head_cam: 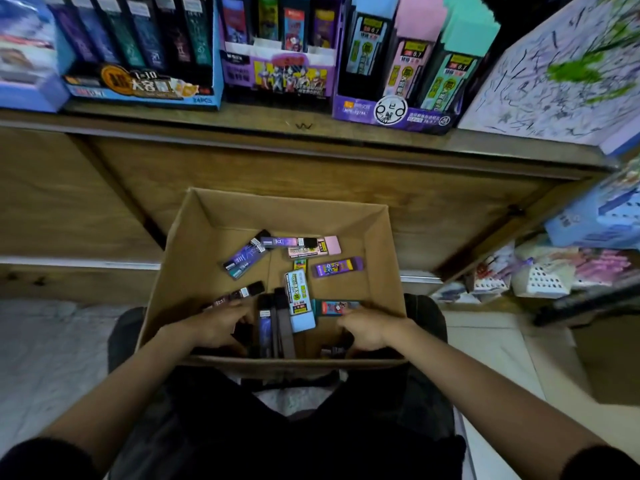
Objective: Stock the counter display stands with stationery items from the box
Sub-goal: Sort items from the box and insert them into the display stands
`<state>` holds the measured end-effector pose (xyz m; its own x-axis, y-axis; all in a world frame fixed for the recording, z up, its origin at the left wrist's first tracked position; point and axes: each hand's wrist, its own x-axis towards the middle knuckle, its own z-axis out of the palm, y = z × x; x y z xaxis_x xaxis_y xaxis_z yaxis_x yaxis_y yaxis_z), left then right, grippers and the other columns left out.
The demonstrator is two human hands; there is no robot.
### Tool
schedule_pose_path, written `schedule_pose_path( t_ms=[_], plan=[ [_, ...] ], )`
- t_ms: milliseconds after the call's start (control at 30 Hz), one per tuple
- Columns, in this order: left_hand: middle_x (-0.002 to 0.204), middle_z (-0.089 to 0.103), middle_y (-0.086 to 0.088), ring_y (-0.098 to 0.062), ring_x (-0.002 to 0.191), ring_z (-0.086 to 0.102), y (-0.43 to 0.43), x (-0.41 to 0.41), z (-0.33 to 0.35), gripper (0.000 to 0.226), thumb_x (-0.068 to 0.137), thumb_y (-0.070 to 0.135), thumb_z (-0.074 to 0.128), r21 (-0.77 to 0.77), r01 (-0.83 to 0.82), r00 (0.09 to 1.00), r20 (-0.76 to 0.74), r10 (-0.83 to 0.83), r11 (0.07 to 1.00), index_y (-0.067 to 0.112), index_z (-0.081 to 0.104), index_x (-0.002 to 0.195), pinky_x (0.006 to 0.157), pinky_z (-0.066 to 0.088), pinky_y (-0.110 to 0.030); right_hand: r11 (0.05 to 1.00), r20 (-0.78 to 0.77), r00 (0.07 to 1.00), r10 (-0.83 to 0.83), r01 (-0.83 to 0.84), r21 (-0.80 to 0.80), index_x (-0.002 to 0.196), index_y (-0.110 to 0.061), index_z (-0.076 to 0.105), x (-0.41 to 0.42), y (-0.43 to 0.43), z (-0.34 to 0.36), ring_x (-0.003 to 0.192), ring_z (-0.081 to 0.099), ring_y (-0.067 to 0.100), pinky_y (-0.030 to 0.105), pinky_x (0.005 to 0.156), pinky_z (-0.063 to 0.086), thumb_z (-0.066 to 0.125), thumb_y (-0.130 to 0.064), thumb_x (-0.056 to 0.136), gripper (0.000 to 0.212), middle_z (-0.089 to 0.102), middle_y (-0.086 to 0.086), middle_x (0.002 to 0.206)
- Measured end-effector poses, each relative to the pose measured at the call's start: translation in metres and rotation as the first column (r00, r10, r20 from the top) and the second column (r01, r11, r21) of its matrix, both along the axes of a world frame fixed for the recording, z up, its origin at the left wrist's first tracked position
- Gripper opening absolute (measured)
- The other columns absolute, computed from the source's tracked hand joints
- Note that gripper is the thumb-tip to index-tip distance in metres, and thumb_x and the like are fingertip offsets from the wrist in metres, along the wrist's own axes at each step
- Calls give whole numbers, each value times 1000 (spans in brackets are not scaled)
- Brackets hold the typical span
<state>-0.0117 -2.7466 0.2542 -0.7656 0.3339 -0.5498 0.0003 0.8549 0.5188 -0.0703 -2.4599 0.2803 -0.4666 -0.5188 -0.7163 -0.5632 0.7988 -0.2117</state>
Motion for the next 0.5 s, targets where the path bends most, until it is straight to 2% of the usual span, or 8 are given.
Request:
schedule_pose_path(
  t_ms=[167,300,400,500],
  plan=[
    [111,54,-3,-9,95,45,-7,-3,-9,46,72,28,80,-94,13,1000,-3,-14,996,14,53,106,81,36,-18,996,95,993,64,-69,52,124,-8,50,-8,-1,0,111,49,28,37,96,44,59,-10,88,37,49,12,128],
    [106,52,-2,-11,92,45,-4,-6,-9,39,76,36,75,-146,54,998,33,-50,988,15,58,104,82,38,-24,996,201,979,41,-56,72,129,-13,48,-12,-3,-1,110,47,25,28,84,40,55,-6,89,41,45,8,129],
    [103,50,8,-8,93,48,-8,-2,-5,26,78,30,75,-49,25,996,82,-21,998,28,53,93,80,39,-20,999,279,960,-31,19,44,124,-13,49,-19,-4,1,99,47,19,28,80,42,64,-11,85,42,49,4,118],
    [101,52,11,-4,90,50,-9,2,1,28,79,26,73,21,-7,994,107,5,1000,34,48,89,74,39,-12,997,333,940,-81,70,45,124,-13,48,-20,-4,0,99,47,17,31,85,44,68,-13,83,46,47,1,112]
  ],
)
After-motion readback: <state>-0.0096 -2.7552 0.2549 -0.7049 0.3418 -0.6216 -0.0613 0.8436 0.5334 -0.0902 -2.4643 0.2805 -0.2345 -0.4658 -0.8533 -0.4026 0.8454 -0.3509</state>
